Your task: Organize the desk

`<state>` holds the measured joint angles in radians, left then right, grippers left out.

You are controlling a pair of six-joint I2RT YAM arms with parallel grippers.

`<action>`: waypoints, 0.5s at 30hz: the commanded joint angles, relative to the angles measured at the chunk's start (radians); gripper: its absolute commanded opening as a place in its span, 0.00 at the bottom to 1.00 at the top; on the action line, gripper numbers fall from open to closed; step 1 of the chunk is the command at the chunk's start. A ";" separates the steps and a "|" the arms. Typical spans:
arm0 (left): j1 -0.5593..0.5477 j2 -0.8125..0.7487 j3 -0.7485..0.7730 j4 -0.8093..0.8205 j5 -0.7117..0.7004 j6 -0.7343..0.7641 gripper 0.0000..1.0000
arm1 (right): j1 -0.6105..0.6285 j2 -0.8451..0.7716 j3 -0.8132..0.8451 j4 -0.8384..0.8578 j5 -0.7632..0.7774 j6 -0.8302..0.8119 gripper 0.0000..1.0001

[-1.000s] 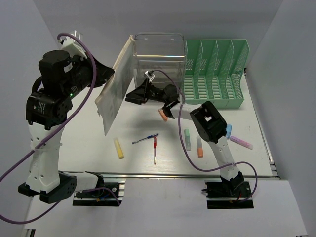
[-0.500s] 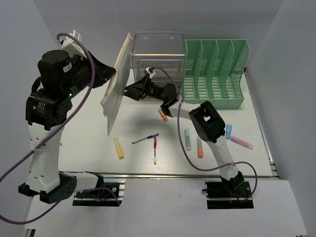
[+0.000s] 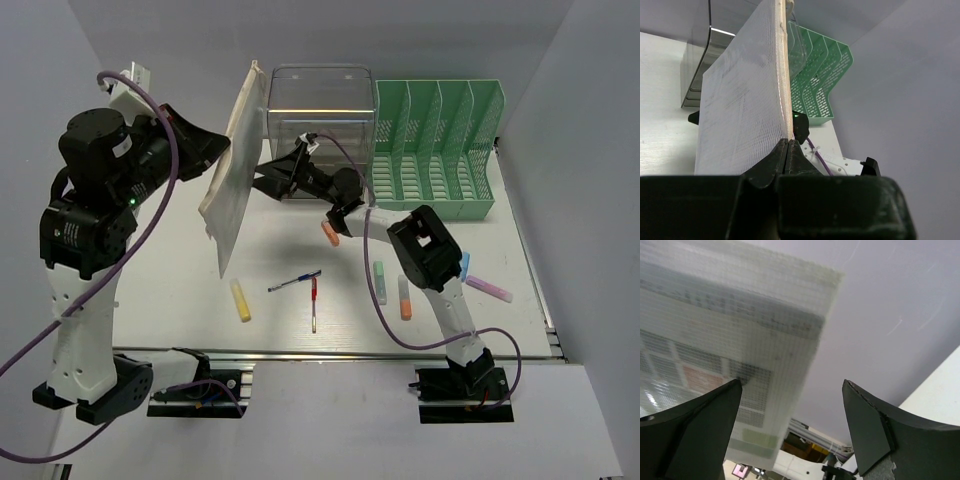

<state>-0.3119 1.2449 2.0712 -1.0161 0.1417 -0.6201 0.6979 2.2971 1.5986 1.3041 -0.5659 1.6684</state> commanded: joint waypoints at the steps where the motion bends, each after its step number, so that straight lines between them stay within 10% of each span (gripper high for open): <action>1: -0.004 -0.039 0.036 0.059 -0.005 -0.026 0.00 | -0.001 -0.120 -0.017 0.592 0.028 0.007 0.87; 15: 0.005 -0.085 0.047 0.117 0.045 -0.147 0.00 | 0.052 -0.295 -0.028 0.589 -0.020 -0.024 0.85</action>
<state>-0.3126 1.1667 2.0949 -0.9447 0.1741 -0.7273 0.7258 2.0926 1.5581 1.2808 -0.5728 1.6577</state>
